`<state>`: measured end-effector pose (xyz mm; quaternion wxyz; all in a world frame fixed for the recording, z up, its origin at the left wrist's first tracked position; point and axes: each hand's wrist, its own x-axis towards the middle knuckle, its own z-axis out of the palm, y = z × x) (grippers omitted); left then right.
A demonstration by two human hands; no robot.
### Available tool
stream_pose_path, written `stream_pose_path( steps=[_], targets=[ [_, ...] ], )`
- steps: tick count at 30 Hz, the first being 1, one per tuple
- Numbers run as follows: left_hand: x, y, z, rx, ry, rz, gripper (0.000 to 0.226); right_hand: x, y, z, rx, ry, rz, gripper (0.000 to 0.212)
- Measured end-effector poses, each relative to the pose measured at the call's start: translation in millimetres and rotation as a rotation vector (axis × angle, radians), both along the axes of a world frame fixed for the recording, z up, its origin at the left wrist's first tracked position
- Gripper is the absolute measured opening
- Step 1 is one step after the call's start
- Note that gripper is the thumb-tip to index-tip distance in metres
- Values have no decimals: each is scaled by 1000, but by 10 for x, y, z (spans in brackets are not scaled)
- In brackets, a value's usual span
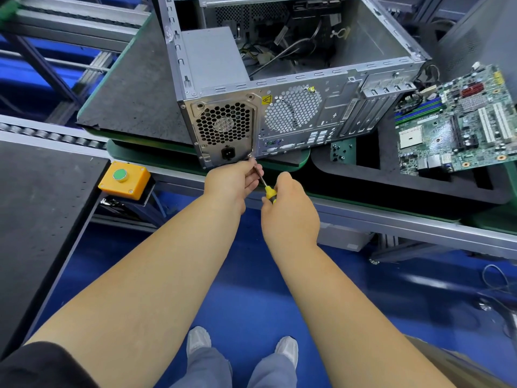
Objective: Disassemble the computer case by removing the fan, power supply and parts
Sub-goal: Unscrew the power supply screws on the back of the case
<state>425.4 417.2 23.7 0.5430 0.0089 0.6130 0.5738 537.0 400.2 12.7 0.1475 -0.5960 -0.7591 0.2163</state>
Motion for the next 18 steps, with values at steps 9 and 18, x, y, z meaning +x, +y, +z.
stream_pose_path(
  steps=[9, 18],
  targets=[
    [-8, 57, -54, -16, 2, 3, 17, 7, 69, 4, -602, 427, -134, 29],
    [-24, -11, -25, 39, -33, 31, 17, 55, 48, -13, -1113, 1056, -342, 26]
  ],
)
